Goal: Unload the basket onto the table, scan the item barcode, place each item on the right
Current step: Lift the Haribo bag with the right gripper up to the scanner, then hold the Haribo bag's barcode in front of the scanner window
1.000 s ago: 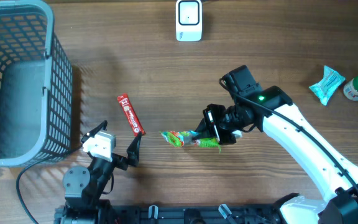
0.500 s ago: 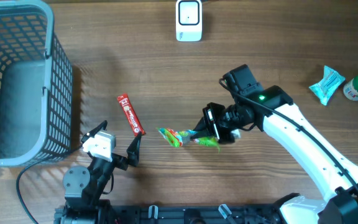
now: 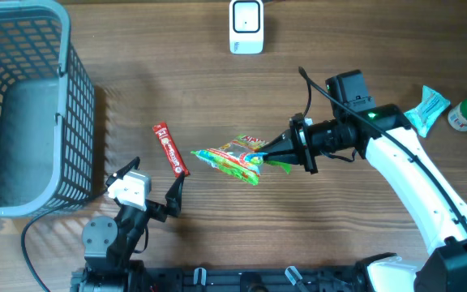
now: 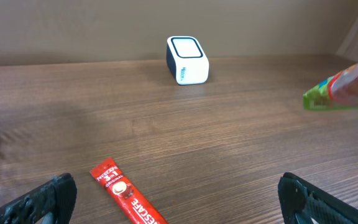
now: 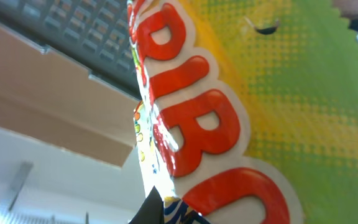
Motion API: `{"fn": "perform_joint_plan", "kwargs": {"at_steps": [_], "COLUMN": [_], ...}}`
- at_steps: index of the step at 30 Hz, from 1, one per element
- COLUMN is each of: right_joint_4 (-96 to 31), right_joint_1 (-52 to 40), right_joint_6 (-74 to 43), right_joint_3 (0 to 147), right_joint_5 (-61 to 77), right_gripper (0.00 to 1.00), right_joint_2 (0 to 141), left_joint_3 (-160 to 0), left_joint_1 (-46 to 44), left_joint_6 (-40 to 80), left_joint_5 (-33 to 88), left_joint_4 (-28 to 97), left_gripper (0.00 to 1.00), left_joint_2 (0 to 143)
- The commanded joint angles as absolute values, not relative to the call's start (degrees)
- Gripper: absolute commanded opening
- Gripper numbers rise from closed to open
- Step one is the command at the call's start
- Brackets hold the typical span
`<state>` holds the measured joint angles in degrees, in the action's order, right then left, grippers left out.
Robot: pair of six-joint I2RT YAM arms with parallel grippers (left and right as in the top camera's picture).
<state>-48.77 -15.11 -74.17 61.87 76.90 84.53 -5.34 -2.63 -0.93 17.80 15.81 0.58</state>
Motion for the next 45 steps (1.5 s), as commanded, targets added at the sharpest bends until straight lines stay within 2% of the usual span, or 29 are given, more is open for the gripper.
{"fn": "perform_joint_plan", "kwargs": {"at_steps": [1, 6, 13, 18, 21, 27, 31, 36, 42, 45], "right_joint_4": [-48.4, -42.0, -31.1, -11.4, -5.5, 5.0, 18.6, 38.2, 42.1, 30.8], "right_joint_1": [-14.2, -9.7, -4.3, -5.1, -5.4, -5.8, -7.0, -9.5, -13.1, -15.9], "right_joint_6": [-70.6, -71.0, -75.0, -68.6, -72.1, -76.7, -76.6, -76.5, -68.9, -64.3], "right_joint_3": [62.3, 62.3, 62.3, 62.3, 62.3, 62.3, 62.3, 64.4, 80.7, 88.6], "right_joint_5": [87.4, 93.1, 92.0, 75.3, 59.9, 39.6, 30.8, 22.2, 20.5, 12.3], "right_gripper": [0.04, 0.04, 0.04, 0.04, 0.04, 0.04, 0.04, 0.05, 0.05, 0.05], "right_joint_2": [85.0, 85.0, 85.0, 85.0, 85.0, 86.0, 91.7, 107.3, 124.3, 127.6], "left_joint_3": [-5.0, -5.0, -5.0, -5.0, -5.0, -5.0, -5.0, -5.0, -5.0, -5.0], "left_joint_1": [-2.8, -2.8, -2.8, -2.8, -2.8, -2.8, -2.8, -2.8, -2.8, -2.8], "left_joint_6": [-0.4, -0.4, -0.4, -0.4, -0.4, -0.4, -0.4, -0.4, -0.4, -0.4], "left_joint_5": [17.3, 17.3, 17.3, 17.3, 17.3, 17.3, 17.3, 17.3, 17.3, 17.3], "left_joint_4": [15.6, 15.6, 15.6, 15.6, 15.6, 15.6, 15.6, 15.6, 15.6, 15.6], "left_gripper": [1.0, 1.0, 1.0, 1.0, 1.0, 1.0, 1.0, 1.0, 1.0, 1.0], "left_joint_2": [0.4, 0.4, 0.4, 0.4, 0.4, 0.4, 0.4, 0.4, 0.4, 0.4]}}
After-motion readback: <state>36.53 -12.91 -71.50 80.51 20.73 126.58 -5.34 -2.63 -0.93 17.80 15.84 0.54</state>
